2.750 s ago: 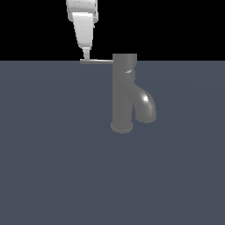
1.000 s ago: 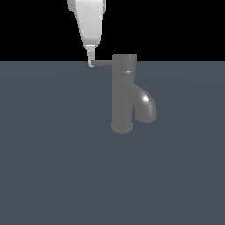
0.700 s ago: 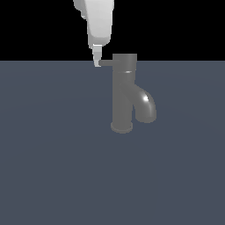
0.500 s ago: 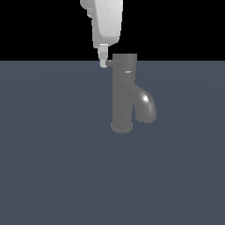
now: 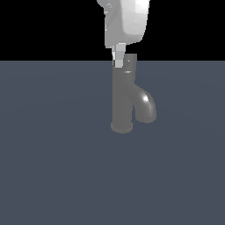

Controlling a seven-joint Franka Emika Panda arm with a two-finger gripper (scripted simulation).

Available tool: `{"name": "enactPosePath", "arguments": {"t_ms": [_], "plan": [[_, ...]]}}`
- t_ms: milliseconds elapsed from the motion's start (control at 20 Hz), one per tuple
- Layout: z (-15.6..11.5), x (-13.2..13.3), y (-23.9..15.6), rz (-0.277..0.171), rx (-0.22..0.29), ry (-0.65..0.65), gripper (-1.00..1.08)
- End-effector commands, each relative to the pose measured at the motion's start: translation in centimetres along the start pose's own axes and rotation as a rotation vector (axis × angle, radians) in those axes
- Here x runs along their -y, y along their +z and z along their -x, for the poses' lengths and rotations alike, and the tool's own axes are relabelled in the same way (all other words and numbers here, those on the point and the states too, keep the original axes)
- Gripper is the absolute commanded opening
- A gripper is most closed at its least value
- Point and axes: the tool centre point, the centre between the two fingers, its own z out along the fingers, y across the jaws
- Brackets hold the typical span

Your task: Turn on the faucet by rotating a designated handle.

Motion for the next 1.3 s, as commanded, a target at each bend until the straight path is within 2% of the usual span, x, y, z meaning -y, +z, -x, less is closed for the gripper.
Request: {"name": "enactPosePath", "arguments": {"t_ms": [0,950,1000,1050,1250], "plan": [[-0.6,0.0,0.0,0.000,0.000,0.000,-1.00],[-11.6,0.1,0.0,0.002,-0.001,0.012,-1.00],[-11.6,0.1,0.0,0.002,-0.001,0.012,-1.00],[-9.4,0.8,0.0,0.003,0.001,-0.022,-1.00],[-10.5,1.8,0.0,0.003,0.001,-0.018,-1.00]]}}
